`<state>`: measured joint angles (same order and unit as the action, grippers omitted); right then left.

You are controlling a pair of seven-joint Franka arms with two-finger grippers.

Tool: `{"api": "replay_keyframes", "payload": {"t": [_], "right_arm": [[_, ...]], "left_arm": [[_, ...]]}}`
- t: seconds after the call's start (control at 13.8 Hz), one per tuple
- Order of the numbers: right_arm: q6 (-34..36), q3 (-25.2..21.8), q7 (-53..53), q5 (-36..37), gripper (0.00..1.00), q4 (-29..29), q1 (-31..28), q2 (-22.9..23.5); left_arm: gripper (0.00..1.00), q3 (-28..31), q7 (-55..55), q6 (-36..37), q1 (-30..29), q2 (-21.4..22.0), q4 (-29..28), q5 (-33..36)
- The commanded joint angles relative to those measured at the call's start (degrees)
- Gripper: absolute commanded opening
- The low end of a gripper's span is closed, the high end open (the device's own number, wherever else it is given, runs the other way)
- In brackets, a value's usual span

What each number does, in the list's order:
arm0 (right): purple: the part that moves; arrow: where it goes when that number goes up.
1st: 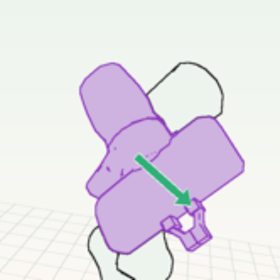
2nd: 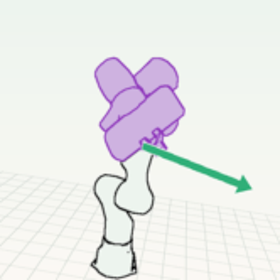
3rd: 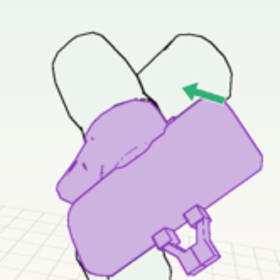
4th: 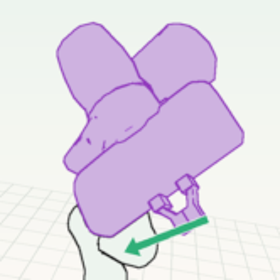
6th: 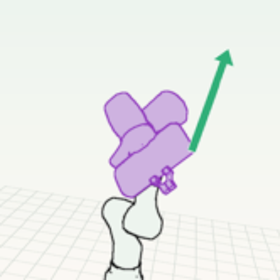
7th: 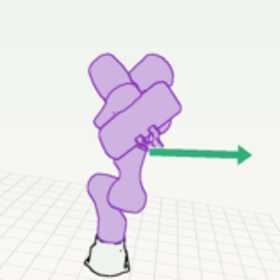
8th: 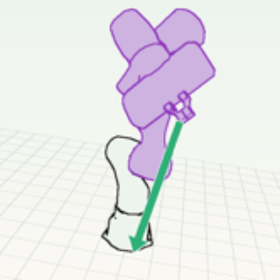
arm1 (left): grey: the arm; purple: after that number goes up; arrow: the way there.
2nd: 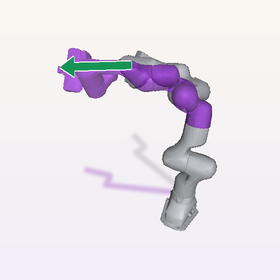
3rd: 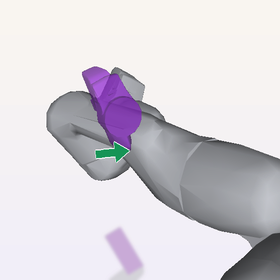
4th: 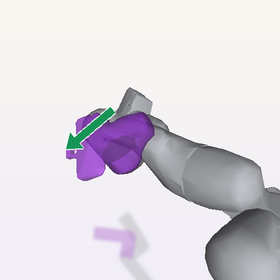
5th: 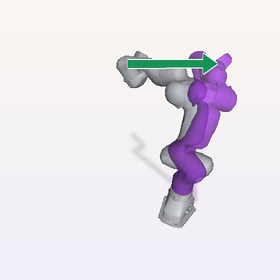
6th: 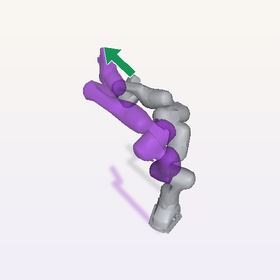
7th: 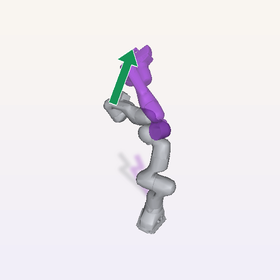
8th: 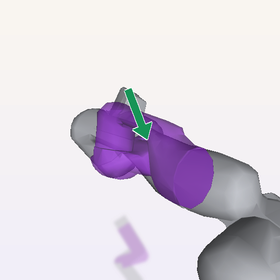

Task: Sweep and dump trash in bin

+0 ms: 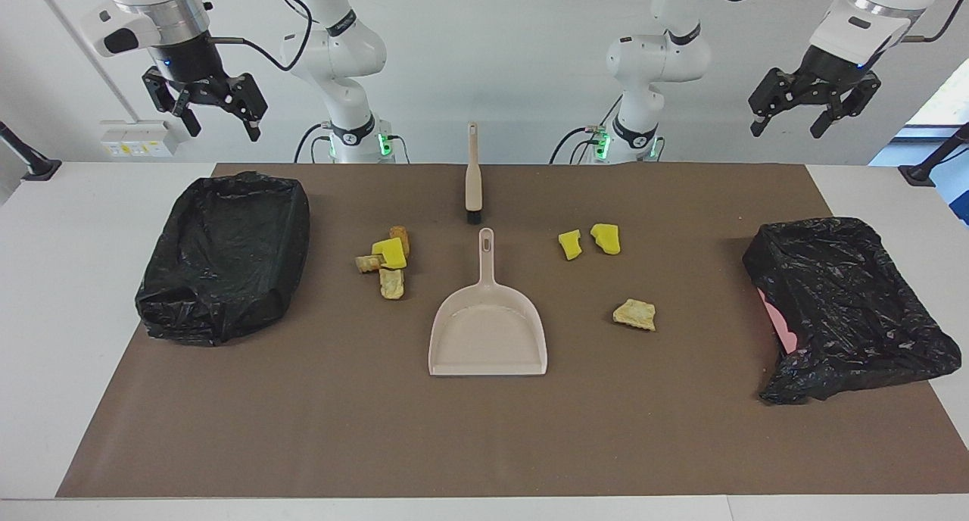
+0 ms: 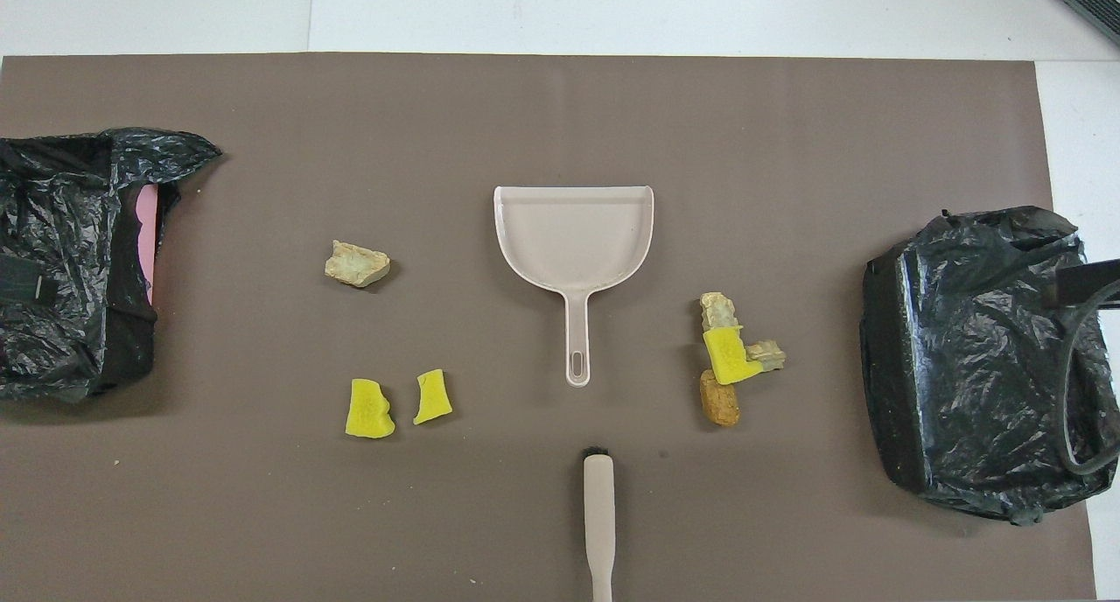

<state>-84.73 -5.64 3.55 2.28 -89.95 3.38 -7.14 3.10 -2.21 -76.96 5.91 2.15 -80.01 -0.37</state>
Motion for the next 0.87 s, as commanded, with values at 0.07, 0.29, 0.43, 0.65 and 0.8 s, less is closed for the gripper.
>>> {"api": "replay_keyframes", "payload": {"t": [0.07, 0.29, 0.43, 0.65, 0.8], "right_arm": [[-1.75, 0.27, -1.09, -0.26, 1.0, -1.01, -0.56, -0.33], [-1.75, 0.27, -1.61, -0.26, 1.0, -0.93, -0.56, -0.25], [-1.58, 0.27, -1.7, -0.26, 1.0, -0.84, -0.56, -0.25], [-1.23, 0.27, -1.61, -0.34, 1.0, -0.66, -0.56, -0.33], [-0.61, 0.27, -1.79, 0.27, 1.0, -0.84, -0.65, -0.68]], "left_arm": [[1.0, -0.02, 0.27, -0.56, -0.19, 1.45, -1.82, 0.37], [1.0, -0.02, 0.71, -0.64, -0.11, 1.45, -1.82, 0.37], [1.0, -0.11, 0.45, -0.73, -0.02, 1.45, -1.82, 0.37], [1.0, -0.46, 0.62, -0.82, 0.77, 1.54, -1.99, 0.37], [1.0, -0.73, 0.8, -0.91, 0.86, 2.76, -3.82, 0.28]]}}
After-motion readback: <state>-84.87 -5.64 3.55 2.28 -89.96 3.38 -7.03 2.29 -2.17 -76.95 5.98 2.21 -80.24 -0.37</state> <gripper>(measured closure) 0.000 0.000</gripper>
